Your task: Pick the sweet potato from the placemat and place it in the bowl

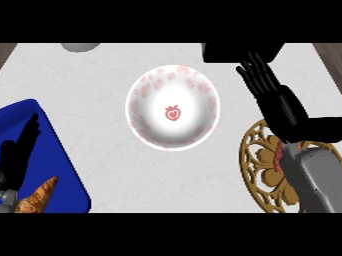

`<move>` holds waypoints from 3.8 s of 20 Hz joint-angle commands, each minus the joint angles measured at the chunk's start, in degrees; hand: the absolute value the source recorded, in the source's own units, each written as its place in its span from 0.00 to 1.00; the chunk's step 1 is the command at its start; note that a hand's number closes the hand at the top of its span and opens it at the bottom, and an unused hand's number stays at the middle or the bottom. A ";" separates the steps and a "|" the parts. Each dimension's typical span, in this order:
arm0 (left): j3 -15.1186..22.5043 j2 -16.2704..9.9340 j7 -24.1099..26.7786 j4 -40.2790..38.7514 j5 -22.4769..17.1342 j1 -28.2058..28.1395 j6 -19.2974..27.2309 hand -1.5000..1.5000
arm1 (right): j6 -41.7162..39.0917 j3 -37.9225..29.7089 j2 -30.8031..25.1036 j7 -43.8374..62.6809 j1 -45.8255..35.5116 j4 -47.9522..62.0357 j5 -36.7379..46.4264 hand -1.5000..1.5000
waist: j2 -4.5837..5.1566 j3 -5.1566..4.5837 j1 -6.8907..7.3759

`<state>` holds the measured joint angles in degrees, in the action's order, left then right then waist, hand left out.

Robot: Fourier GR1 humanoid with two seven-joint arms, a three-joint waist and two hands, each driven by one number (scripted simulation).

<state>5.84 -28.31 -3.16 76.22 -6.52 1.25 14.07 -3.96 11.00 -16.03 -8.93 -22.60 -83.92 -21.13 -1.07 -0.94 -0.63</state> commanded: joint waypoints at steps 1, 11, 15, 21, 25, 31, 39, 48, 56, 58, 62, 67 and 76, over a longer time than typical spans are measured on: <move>-2.40 1.14 0.47 2.18 -1.41 2.78 -1.27 0.50 | 0.92 -0.83 0.02 3.10 1.31 -4.30 0.56 0.00 | 0.95 0.93 0.48; -9.57 2.13 6.48 8.13 -10.22 10.71 -3.13 0.50 | 30.83 -0.90 -0.75 0.11 5.74 -0.44 25.95 0.00 | 0.46 0.72 -1.33; -10.32 1.86 7.00 9.35 -10.89 10.28 -4.65 0.50 | 36.75 6.58 -0.75 6.19 14.31 -11.93 36.00 0.00 | 0.48 0.81 -0.88; -10.16 3.00 8.06 8.29 -10.04 8.84 -4.38 0.50 | 30.86 6.14 -13.19 30.47 15.80 -23.63 48.34 0.00 | 0.44 0.60 -1.27; -11.61 1.79 7.71 7.65 -10.64 9.37 -5.09 0.50 | 19.68 2.79 -21.42 44.99 18.63 -34.26 46.47 0.00 | 0.32 0.58 -1.92; -9.98 2.74 7.52 8.96 -9.76 9.81 -5.17 0.50 | 0.89 2.62 -30.97 61.19 17.47 -41.46 37.46 0.00 | 0.66 0.62 -0.66; -13.14 1.66 8.42 4.61 -11.62 12.56 -9.03 0.50 | -11.82 -1.51 -34.42 72.52 14.46 -44.07 21.94 0.00 | 1.12 0.85 0.54; -11.53 5.52 5.54 8.30 -7.75 13.16 -6.84 0.50 | -15.23 -3.61 -30.47 71.12 17.47 -42.51 24.49 0.00 | 1.06 0.91 0.59; -12.57 6.08 4.72 10.14 -6.00 11.16 -7.10 0.50 | -14.19 -1.23 -23.85 56.26 19.69 -25.81 34.60 0.00 | 1.12 0.96 0.81; -14.58 5.33 6.13 7.37 -7.30 12.27 -9.56 0.50 | -13.02 -1.54 -22.31 53.46 20.78 -23.51 38.34 0.00 | 1.13 0.96 0.66; -14.83 7.60 6.53 6.18 -5.30 13.28 -9.05 0.50 | -17.13 -4.36 -19.79 55.09 22.40 -27.40 39.24 0.00 | 1.04 0.94 0.42; -13.99 9.39 7.20 6.60 -3.62 13.29 -8.89 0.50 | -15.19 -6.21 -17.15 45.37 22.01 -19.97 43.28 0.00 | 1.07 0.94 0.47; -17.65 7.90 6.42 9.23 -4.63 10.58 -12.98 0.50 | -15.16 -4.35 -11.16 39.13 20.05 -13.24 52.01 0.00 | 1.07 0.94 0.75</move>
<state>-10.48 -20.22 2.31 84.65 -10.77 13.46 3.09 -18.72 6.04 -29.62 31.75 -0.93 -100.61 27.47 -0.01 0.00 -0.01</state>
